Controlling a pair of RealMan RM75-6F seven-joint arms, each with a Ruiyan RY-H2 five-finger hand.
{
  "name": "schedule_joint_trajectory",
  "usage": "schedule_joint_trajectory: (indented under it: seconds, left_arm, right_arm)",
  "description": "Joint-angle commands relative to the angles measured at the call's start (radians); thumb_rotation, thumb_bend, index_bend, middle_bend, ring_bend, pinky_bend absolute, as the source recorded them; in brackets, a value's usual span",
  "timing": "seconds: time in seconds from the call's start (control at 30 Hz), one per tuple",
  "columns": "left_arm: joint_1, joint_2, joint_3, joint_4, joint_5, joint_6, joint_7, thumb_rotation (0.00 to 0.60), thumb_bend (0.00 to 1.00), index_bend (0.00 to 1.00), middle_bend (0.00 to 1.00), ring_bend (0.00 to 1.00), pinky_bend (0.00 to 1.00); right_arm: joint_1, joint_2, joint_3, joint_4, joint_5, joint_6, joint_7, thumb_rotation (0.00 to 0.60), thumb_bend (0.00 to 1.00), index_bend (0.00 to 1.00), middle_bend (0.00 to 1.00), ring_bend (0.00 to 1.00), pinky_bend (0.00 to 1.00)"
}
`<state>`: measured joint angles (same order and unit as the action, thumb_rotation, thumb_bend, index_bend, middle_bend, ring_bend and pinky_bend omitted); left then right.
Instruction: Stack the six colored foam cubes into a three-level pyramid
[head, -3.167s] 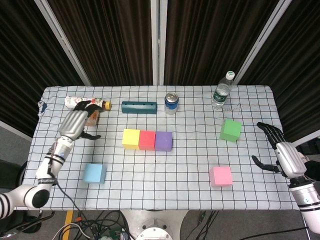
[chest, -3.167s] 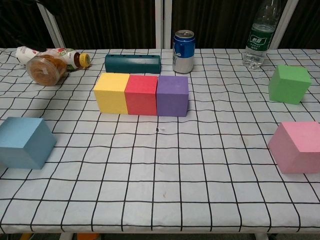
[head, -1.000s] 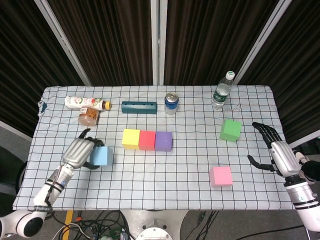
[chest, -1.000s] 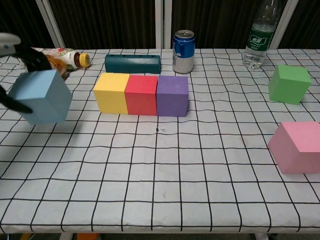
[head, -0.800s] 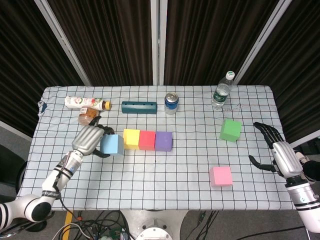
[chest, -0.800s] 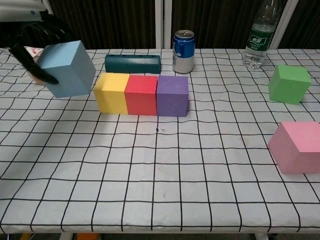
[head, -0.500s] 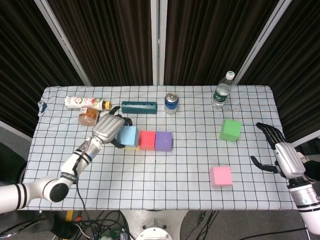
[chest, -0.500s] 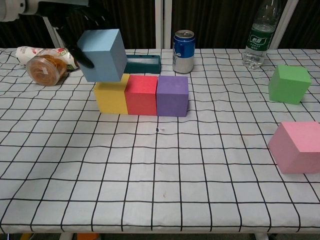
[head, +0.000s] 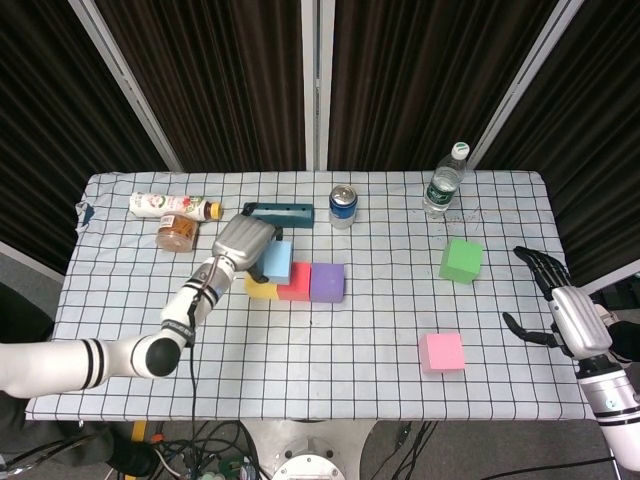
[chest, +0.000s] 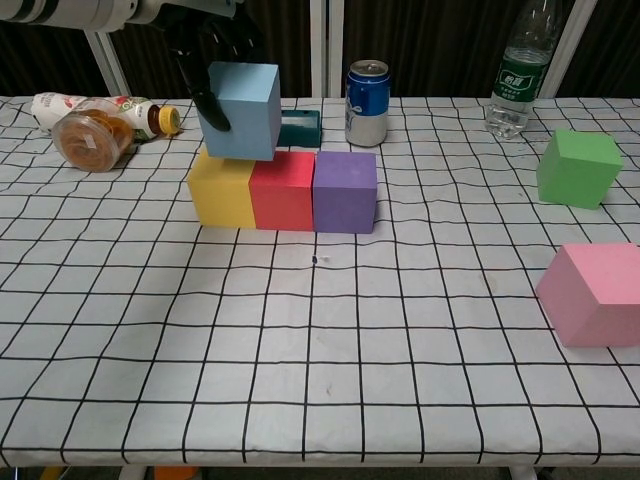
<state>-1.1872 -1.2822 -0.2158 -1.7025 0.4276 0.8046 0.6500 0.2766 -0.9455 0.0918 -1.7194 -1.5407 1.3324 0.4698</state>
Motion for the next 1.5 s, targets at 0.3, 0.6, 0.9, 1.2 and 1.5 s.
schedule_joint_trajectory:
  seconds: [0.3, 0.6, 0.9, 1.2, 1.5]
  left_arm:
    - [-0.063, -0.023, 0.048, 0.006, -0.064, 0.01, 0.013, 0.6, 0.0, 0.44, 0.51, 0.36, 0.06]
    - [-0.089, -0.041, 0.067, 0.033, -0.07, 0.001, -0.004, 0.6, 0.0, 0.44, 0.51, 0.36, 0.06]
    - [-0.105, -0.058, 0.082, 0.056, -0.073, 0.0, -0.022, 0.6, 0.0, 0.44, 0.51, 0.36, 0.06]
    - [-0.124, -0.067, 0.098, 0.073, -0.085, -0.016, -0.029, 0.6, 0.0, 0.43, 0.48, 0.36, 0.06]
    - [-0.145, -0.063, 0.114, 0.072, -0.12, -0.022, -0.035, 0.6, 0.0, 0.34, 0.43, 0.35, 0.06]
  right_arm:
    - [-0.004, -0.005, 0.0, 0.013, -0.001, 0.005, 0.017, 0.6, 0.26, 0.0, 0.06, 0.0, 0.0]
    - [-0.003, -0.007, 0.002, 0.021, 0.002, 0.001, 0.025, 0.6, 0.26, 0.0, 0.06, 0.0, 0.0]
    - [0.002, -0.011, 0.005, 0.029, 0.009, -0.01, 0.031, 0.6, 0.26, 0.0, 0.06, 0.0, 0.0]
    - [0.006, -0.013, 0.008, 0.035, 0.014, -0.018, 0.035, 0.6, 0.27, 0.0, 0.06, 0.0, 0.0]
    - [0.007, -0.016, 0.01, 0.042, 0.014, -0.016, 0.043, 0.6, 0.27, 0.0, 0.06, 0.0, 0.0]
